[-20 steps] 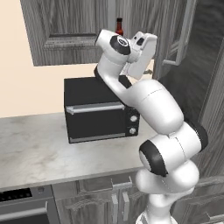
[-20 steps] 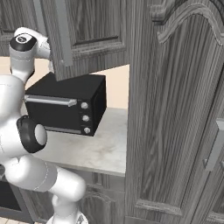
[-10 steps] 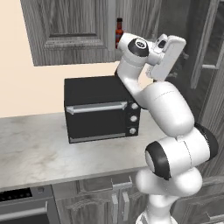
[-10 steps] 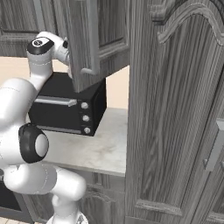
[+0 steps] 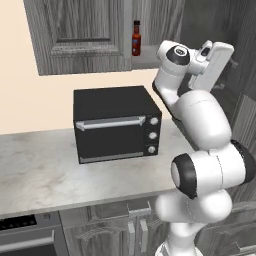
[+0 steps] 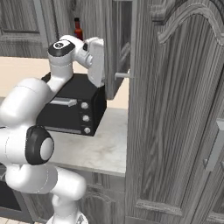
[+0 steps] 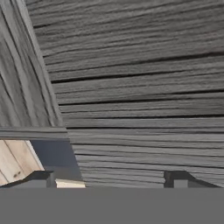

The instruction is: Move the mayonnaise and condiment bottle from the cabinet to the dining counter.

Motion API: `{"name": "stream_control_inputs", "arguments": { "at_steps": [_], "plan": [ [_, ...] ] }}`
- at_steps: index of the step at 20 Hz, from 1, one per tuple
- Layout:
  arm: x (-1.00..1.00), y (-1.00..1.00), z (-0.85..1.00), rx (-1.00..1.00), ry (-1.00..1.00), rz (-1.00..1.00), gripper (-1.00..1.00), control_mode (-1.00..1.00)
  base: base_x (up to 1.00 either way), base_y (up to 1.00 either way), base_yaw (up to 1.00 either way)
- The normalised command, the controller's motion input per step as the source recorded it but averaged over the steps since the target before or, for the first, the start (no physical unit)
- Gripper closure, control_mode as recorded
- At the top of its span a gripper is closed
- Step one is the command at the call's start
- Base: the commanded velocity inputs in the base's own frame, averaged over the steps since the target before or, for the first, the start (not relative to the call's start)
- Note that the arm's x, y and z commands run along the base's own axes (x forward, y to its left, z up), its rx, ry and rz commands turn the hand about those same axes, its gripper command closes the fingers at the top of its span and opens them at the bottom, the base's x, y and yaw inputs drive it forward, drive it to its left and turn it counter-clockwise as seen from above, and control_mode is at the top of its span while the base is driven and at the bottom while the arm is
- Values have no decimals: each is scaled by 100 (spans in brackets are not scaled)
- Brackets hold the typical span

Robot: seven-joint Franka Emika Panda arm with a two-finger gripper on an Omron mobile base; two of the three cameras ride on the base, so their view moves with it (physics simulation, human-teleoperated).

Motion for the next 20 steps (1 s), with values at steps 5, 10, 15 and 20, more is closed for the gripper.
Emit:
{"name": "stream_control_inputs", "arguments": {
  "at_steps": [5, 10, 15, 20],
  "plan": [
    [-14, -4, -8, 0, -7, 0, -100, -100, 0, 0, 0],
    [-53, 71, -12, 5, -32, 0, -100, -100, 0, 0, 0],
    [-38, 91, -9, 7, -41, 2, -100, -100, 0, 0, 0],
    [-3, 90, 0, 2, -43, 14, -100, -100, 0, 0, 0]
  ]
}}
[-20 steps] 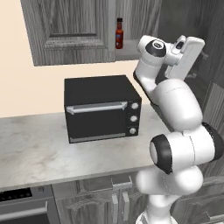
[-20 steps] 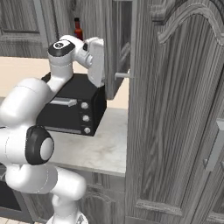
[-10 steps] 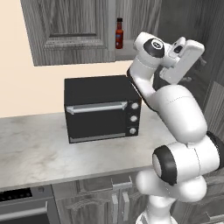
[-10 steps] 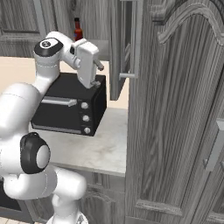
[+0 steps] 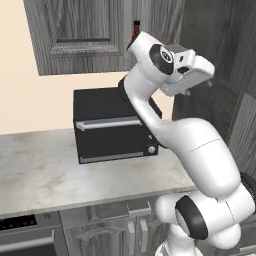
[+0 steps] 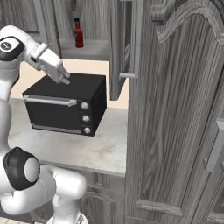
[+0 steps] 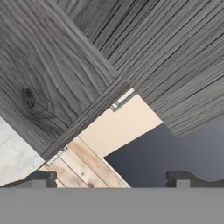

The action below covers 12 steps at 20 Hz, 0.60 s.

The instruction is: Move the mayonnaise and condiment bottle from the cabinet to the dining counter.

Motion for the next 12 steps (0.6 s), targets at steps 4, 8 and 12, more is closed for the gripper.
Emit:
{"name": "stream_control_inputs", "arguments": {
  "at_steps": [4, 8, 12],
  "plan": [
    [0, 82, 0, 0, -41, 21, -100, -100, 0, 0, 0],
    [11, 88, 0, -1, -39, 26, -100, -100, 0, 0, 0],
    [26, 50, 7, 0, -39, 22, -100, -100, 0, 0, 0]
  ]
}}
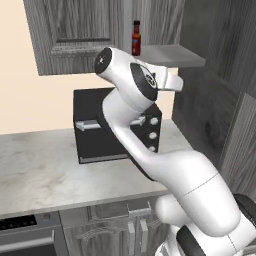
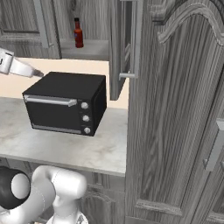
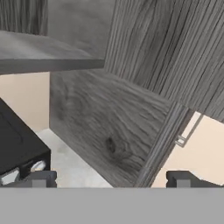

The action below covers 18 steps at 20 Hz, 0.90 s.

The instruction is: Move the mayonnaise and condiment bottle from the cabinet to the dining counter.

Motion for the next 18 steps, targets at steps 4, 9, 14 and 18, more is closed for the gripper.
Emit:
{"name": "stream_control_inputs", "arguments": {
  "at_steps": [4, 9, 14, 18],
  "plan": [
    [25, 44, 29, 0, -39, 20, -100, -100, 0, 0, 0],
    [22, 18, 42, -1, -39, 15, -100, -100, 0, 0, 0],
    [16, 6, 45, -7, -30, 10, -100, -100, 0, 0, 0],
    [16, 16, 30, -11, -28, 11, -100, -100, 0, 0, 0]
  ]
}}
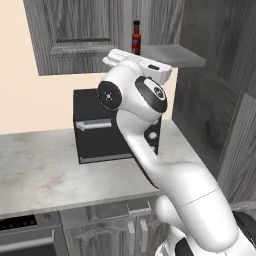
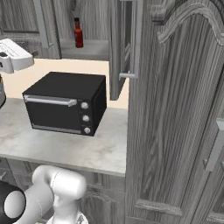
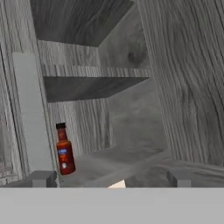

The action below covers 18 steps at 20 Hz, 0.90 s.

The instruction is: Move the mayonnaise and condiment bottle from the cabinet to the dining counter.

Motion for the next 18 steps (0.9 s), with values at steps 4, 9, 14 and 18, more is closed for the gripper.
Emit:
{"name": "stream_control_inputs", "arguments": {
  "at_steps": [4, 9, 14, 18],
  "plan": [
    [29, 23, 23, -7, -20, 13, -100, -100, 0, 0, 0],
    [35, 6, 16, -8, -5, 5, -100, -100, 0, 0, 0],
    [30, 10, 22, -8, -1, 4, -100, -100, 0, 0, 0],
    [31, 17, 11, -10, 1, 3, -100, -100, 0, 0, 0]
  ]
}}
